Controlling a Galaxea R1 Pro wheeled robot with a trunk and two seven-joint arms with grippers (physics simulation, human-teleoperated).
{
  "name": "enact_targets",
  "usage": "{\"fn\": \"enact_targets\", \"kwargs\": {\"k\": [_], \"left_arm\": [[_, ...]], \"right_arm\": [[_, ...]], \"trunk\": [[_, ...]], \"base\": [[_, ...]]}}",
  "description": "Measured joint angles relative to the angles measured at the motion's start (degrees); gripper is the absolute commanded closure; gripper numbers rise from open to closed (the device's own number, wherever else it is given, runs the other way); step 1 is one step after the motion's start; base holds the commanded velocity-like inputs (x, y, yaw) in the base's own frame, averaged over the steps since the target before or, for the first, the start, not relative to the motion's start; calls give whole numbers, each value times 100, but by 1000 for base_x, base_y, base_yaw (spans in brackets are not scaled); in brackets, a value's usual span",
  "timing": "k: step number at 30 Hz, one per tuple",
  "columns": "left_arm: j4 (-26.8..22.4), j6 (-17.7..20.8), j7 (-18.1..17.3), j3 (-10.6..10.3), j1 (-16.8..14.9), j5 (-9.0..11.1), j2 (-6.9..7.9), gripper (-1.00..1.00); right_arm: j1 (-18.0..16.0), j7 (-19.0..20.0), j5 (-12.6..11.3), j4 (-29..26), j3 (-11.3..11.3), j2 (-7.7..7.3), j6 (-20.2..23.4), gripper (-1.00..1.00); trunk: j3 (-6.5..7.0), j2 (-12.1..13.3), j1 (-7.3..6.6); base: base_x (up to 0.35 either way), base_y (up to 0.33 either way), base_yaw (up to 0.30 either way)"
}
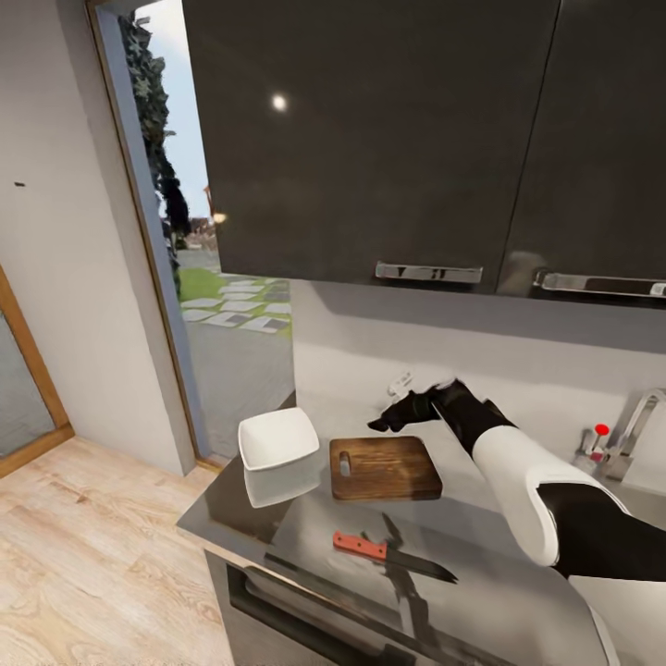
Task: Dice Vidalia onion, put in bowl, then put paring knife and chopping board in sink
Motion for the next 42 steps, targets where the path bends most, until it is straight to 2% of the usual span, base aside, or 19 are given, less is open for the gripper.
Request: {"fn": "enact_targets", "kwargs": {"k": [3,6,28,42], "left_arm": [[92,2,8,1,1,5,24,-100],[232,1,21,8,2,8,25,-100],[299,-16,35,11,3,18,3,-100],[316,-16,35,11,3,18,-40,-100]], "right_arm": [[0,0,-271,30,2,9,-182,-100],[0,-4,-384,70,2,-8,-249,-100],[4,-37,-401,97,0,-36,-266,-100],[4,-65,-400,103,4,-37,-273,-100]], "trunk": [[-28,0,0],[-57,0,0],[-253,9,-2],[-386,8,-2]], "base": [[0,0,0],[0,0,0],[0,0,0],[113,30,0]]}}
